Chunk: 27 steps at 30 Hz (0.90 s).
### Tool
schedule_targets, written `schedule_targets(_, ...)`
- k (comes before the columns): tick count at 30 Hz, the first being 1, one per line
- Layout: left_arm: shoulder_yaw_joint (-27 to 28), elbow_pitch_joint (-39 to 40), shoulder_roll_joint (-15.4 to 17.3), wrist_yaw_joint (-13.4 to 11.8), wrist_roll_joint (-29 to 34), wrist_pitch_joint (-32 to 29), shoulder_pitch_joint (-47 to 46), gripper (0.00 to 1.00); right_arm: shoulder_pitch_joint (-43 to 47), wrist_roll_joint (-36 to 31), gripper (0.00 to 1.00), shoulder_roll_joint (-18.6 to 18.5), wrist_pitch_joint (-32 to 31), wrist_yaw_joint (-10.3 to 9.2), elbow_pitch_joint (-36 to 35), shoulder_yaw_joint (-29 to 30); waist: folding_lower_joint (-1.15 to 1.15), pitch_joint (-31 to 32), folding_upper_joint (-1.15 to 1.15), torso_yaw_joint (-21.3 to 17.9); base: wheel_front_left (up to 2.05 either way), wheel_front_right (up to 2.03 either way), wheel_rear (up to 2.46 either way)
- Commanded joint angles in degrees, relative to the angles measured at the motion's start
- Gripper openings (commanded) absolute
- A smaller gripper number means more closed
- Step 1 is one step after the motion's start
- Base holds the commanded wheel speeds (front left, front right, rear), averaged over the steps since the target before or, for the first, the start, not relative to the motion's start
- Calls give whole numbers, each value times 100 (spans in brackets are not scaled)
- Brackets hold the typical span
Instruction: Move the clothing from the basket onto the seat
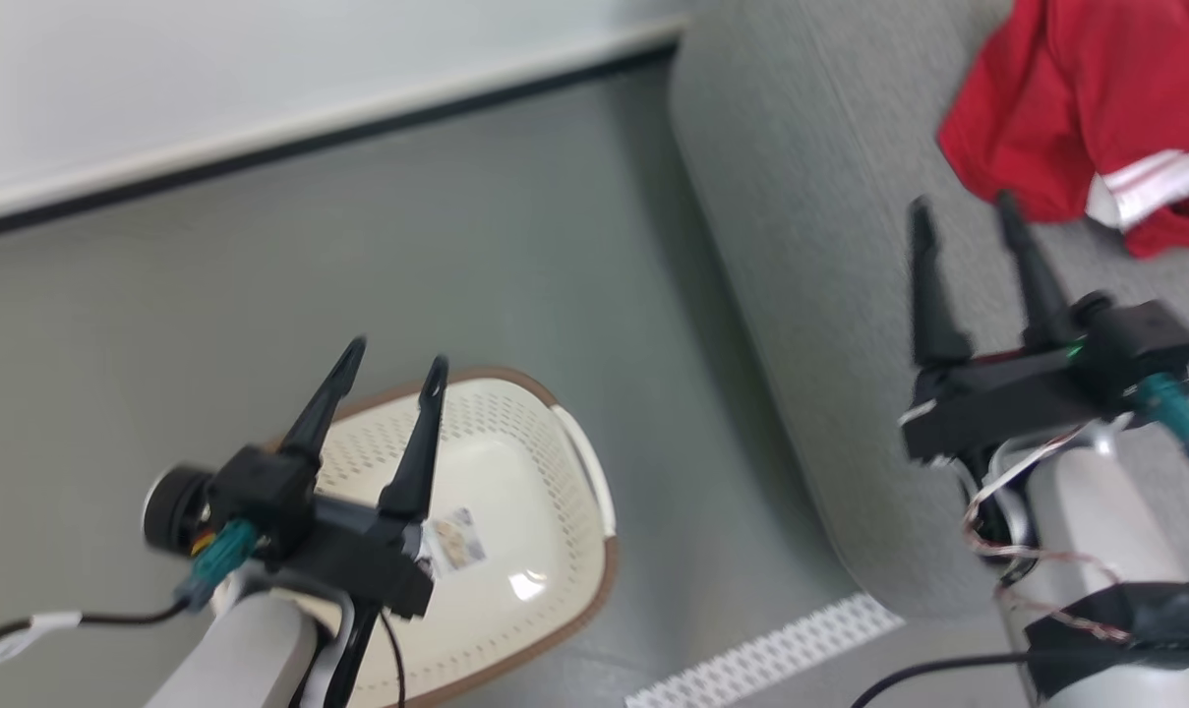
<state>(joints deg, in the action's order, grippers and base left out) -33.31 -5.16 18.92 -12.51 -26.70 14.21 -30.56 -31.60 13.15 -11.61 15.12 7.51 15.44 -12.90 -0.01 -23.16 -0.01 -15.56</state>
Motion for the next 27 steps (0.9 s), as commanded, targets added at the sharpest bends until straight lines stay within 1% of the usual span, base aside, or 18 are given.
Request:
schedule_targets(1,73,31,-4,-55,-80,49,229,100,140,50,100,-73,4,-3,-4,-162,1,605,1,575,0,0,0)
schedule_targets(3,203,65,-5,-120,-128,70,447,100,203,98,100,-101,4,-3,-10,-348,1,758,1,688,0,0,0)
schedule_targets(4,203,65,-5,-120,-128,70,447,100,203,98,100,-101,4,-3,-10,-348,1,758,1,688,0,0,0)
schedule_targets(7,454,151,-47,-195,-175,101,745,100,323,162,100,-100,4,-3,-30,-549,1,1001,1,866,0,0,0)
schedule_targets(14,1183,564,-263,-321,72,103,1545,100,724,206,100,-107,4,-3,-154,-837,1,1584,1,1286,0,0,0)
schedule_targets(18,1529,695,-376,-276,251,103,2020,100,993,193,100,-102,4,-3,-246,-924,1,1907,1,1465,0,0,0)
schedule_targets(23,1793,800,-481,-173,505,102,2520,100,1352,129,100,-8,4,-3,-267,-883,1,2275,1,1631,0,0,0)
schedule_targets(27,1983,934,-535,-21,755,101,2934,100,1704,29,100,106,4,-3,-332,-881,1,2467,1,1701,0,0,0)
